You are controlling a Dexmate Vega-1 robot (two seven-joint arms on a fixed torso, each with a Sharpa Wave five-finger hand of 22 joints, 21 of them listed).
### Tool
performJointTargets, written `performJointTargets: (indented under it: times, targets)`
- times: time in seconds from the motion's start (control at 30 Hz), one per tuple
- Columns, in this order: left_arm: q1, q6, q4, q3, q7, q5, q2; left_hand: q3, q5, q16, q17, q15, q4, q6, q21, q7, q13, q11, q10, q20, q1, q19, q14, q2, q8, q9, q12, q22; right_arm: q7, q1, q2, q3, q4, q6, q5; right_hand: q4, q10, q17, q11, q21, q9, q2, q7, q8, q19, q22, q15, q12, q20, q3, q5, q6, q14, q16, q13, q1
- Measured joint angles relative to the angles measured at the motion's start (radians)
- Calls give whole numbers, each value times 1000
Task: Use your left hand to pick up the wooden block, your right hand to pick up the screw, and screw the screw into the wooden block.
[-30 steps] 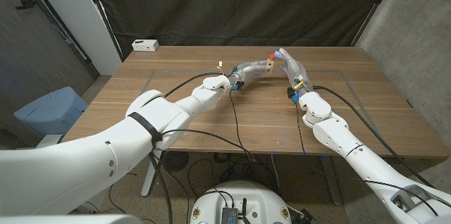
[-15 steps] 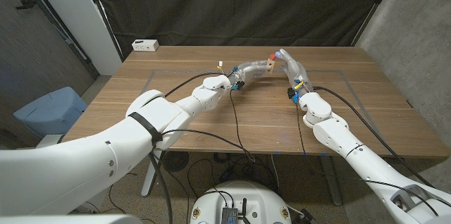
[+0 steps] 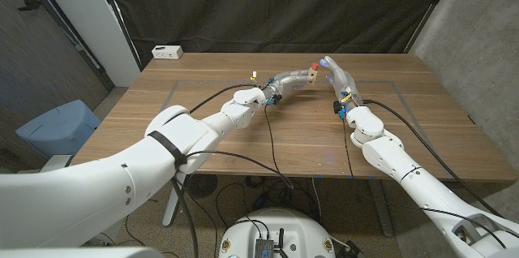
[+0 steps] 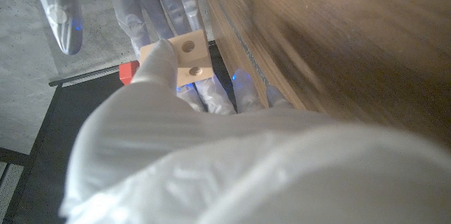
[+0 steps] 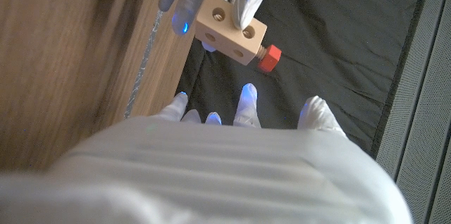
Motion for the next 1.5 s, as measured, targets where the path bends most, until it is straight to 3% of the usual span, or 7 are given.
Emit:
performJointTargets:
  times: [0.67,1.5]
  targets:
    - [9,-25,-5,-1,-18,2,1,1,0,0,0,0,1,-2,0,-1,0,0,0,0,0,0,0,0,0,-1,0,0,-4,-23,-20,6,-36,-16,1,0,-16,5,16,0,0,3,-5,0,0,0,5,0,0,0,0,-5,-16,0,0,-15]
    - [15,-36,-7,-2,-24,3,3,2,0,0,0,0,2,-3,0,1,0,0,0,0,0,0,0,0,0,0,0,0,-8,-39,-35,5,-69,-32,-5,0,-16,5,16,0,0,9,-5,4,0,0,5,0,0,0,0,2,-16,0,0,-28]
